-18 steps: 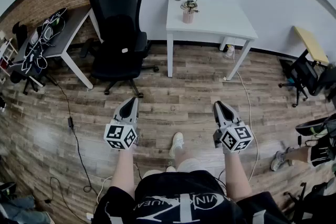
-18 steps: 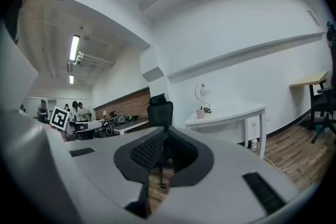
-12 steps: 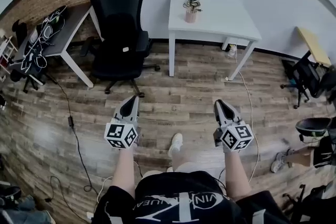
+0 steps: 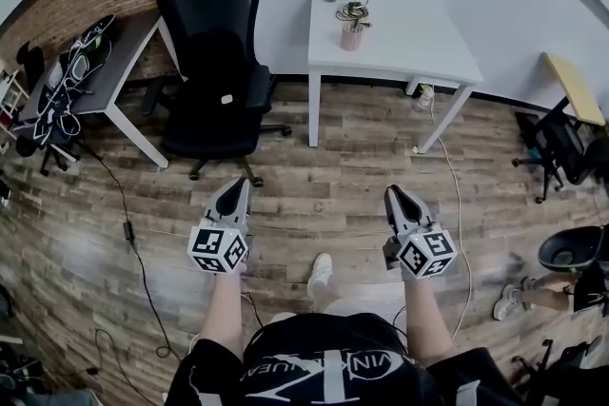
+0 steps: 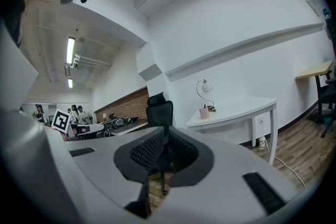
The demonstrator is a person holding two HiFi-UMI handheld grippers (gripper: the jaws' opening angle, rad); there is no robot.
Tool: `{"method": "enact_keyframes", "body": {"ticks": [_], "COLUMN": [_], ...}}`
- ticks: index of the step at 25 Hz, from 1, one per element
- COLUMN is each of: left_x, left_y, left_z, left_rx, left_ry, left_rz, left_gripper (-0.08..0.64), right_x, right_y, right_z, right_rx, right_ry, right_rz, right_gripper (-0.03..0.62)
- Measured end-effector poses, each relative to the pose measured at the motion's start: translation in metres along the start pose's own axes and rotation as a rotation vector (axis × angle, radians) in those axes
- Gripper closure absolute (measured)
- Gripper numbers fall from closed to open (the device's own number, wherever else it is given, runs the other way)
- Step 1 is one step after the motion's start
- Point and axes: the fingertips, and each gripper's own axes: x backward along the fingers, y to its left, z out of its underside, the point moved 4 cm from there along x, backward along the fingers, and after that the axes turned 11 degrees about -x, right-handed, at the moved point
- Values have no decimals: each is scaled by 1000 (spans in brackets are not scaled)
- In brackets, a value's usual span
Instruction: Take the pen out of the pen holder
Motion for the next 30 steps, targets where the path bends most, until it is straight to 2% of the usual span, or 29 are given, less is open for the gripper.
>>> {"method": "enact_keyframes", "body": {"ticks": [10, 11, 13, 18, 24, 30], "left_x": [-64, -70, -82, -118, -166, -194], "left_y": [25, 27, 31, 38, 37, 38], "left_z": [-2, -3, -3, -1, 3, 6], "left_rx": [7, 9, 11, 14, 12, 17], "left_ry": [24, 27, 33, 48, 53, 57], "left_rz": [14, 13, 11, 13, 29, 28], "left_gripper": [548, 548, 548, 548, 548, 548], "right_x": [-63, -69, -81, -106, -132, -146], "right_y": [-34, -38, -46, -71, -108, -130], "right_z": [-18, -20, -24, -33, -41, -49], "right_rx": [1, -8, -27, -57, -89, -99], "right_ry": [30, 33, 39, 43, 32, 19], "right_rz": [35, 35, 36, 44, 63, 75], "right_gripper": [546, 537, 464, 426, 416, 413]}}
